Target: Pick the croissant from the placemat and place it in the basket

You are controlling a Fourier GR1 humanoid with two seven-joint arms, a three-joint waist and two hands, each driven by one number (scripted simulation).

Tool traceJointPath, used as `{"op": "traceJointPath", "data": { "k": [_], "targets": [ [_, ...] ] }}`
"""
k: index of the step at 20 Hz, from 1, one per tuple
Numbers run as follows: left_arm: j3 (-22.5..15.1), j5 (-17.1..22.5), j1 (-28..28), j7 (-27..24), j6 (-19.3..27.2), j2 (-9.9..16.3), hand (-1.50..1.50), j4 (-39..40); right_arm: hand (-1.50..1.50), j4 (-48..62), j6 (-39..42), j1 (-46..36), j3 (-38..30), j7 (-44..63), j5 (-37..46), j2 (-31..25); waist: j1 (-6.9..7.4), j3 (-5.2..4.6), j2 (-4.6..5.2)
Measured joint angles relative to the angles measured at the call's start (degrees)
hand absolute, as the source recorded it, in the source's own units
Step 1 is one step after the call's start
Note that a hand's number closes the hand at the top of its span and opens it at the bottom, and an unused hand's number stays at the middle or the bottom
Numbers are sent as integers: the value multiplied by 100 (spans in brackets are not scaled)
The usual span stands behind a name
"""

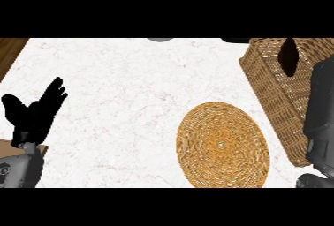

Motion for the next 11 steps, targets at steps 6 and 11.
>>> {"op": "traceJointPath", "data": {
  "k": [6, 11],
  "targets": [
    [68, 16, 201, -23, -5, 26, 0, -53, -150, -1855, 230, 759, 243, 110, -456, 790, -115, -4, -75],
    [80, -22, 129, 5, 33, 40, 0, 23, -150, -3122, 747, 1791, 1002, 302, -1149, 998, -174, -5, -90]
  ]
}}
